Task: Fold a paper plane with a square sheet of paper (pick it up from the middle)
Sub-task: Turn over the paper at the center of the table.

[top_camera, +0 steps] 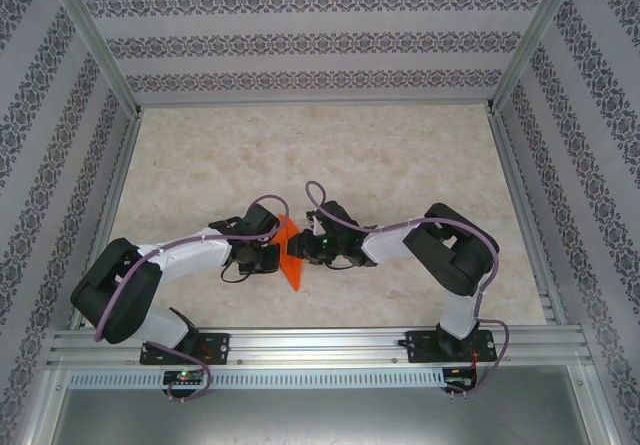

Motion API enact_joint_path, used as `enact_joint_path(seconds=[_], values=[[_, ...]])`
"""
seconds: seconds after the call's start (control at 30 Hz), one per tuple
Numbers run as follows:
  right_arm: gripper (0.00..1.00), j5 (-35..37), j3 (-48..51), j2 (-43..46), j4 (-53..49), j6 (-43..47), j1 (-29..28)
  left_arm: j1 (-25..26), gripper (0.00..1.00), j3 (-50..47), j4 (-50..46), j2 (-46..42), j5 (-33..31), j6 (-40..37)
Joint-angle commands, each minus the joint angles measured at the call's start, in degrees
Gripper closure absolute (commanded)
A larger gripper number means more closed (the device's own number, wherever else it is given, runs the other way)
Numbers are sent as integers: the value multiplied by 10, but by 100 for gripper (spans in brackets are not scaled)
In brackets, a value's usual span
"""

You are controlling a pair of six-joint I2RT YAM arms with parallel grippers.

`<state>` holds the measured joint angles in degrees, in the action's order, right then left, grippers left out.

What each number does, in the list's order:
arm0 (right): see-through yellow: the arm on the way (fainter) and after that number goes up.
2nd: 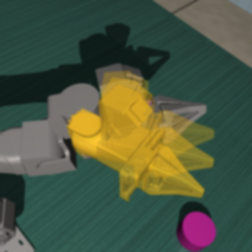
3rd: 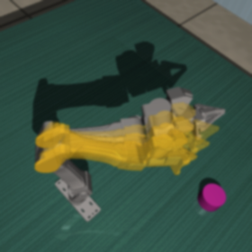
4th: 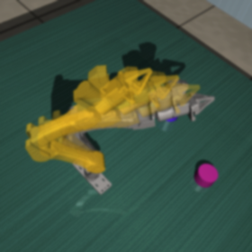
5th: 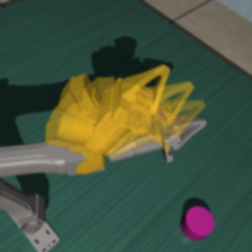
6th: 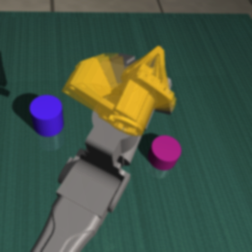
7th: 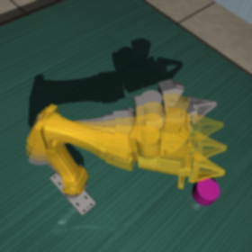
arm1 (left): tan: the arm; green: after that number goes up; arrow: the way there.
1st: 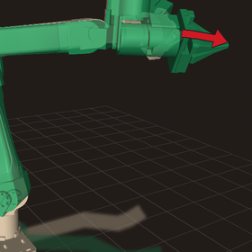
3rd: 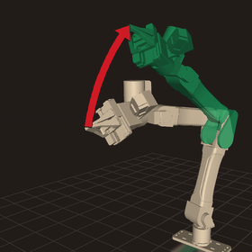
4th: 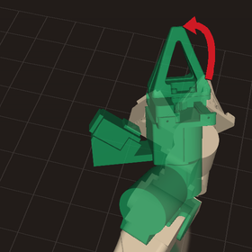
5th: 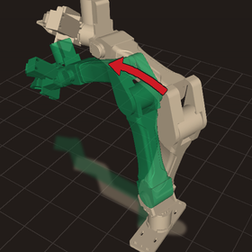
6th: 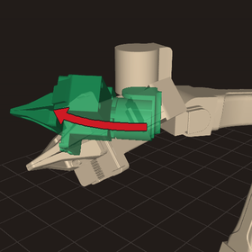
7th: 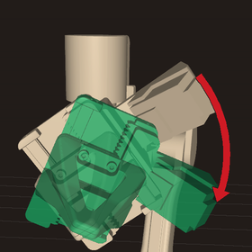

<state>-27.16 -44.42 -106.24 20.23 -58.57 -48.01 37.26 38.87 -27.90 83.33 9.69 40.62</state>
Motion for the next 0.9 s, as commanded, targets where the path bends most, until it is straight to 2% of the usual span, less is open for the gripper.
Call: enact_joint_path(seconds=[0.0,0.23,0.4,0.47,0.53,0.6,0.73,0.87], values=[[68,-14,-17,-10,14,10,-11,6,98,3,14,7,-9,0],[68,-27,-31,-21,25,6,-18,6,98,-5,33,15,-1,13],[79,-5,-31,-19,8,8,-14,7,98,-4,22,11,-8,9],[79,1,-23,-12,5,4,-10,6,98,-6,14,4,-10,8],[77,3,-18,-3,4,6,-5,6,97,-18,14,-10,-12,12],[69,-3,-17,4,-3,10,-2,6,95,-25,7,-26,-18,13],[65,-2,-17,8,-12,16,-1,6,91,-39,-13,-57,-38,23],[67,-15,-26,-8,-2,10,-3,5,90,-46,-29,-96,-52,32]])
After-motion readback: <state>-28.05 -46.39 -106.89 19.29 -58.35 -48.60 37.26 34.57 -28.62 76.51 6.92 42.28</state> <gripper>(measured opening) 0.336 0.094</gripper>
